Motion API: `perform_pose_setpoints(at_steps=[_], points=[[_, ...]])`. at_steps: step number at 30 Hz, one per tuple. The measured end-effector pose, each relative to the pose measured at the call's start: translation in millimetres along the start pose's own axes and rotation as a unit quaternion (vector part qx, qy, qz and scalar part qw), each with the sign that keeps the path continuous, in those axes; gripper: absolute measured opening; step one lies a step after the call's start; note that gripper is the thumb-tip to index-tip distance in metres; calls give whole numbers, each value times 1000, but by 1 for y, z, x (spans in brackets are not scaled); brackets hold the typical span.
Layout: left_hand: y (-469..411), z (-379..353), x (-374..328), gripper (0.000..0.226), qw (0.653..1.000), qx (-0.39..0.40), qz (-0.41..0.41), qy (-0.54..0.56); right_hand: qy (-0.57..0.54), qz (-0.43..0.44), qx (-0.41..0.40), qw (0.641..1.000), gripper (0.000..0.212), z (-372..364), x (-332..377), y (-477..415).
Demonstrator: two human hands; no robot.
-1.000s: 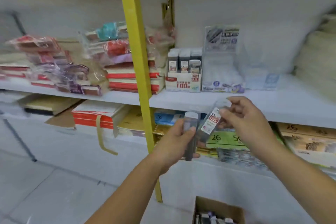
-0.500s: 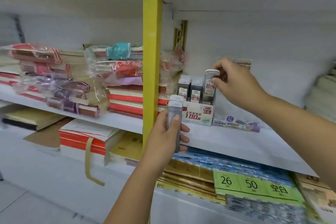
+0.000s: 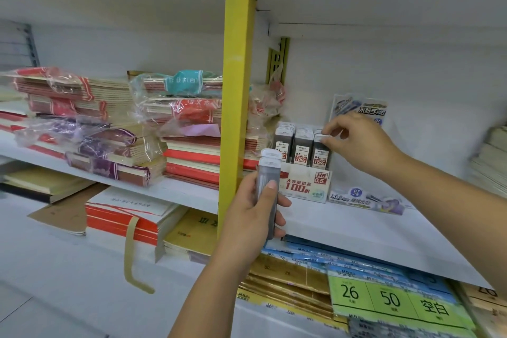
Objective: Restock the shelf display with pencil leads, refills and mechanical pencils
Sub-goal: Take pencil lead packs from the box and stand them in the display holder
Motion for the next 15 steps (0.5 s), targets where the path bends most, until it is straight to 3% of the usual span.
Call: perform_pose_setpoints(at_steps=[8, 15], points=[[1, -3, -1, 15, 1000, 10, 7, 2, -101, -38, 27, 994, 2, 4, -4, -8], [0, -6, 0, 16, 1000, 16, 25, 8, 48, -36, -17, 998, 33, -4, -4, 1]])
Point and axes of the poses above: each hand's wrist, its own y-axis away from the middle knuckle, its own z-axis out of the back of the hand, x = y × z, the point moved 3 cm from there along -y, towards the middle knuckle, and after that the axes turned 11 degrees about x, right-handed, at the moved point
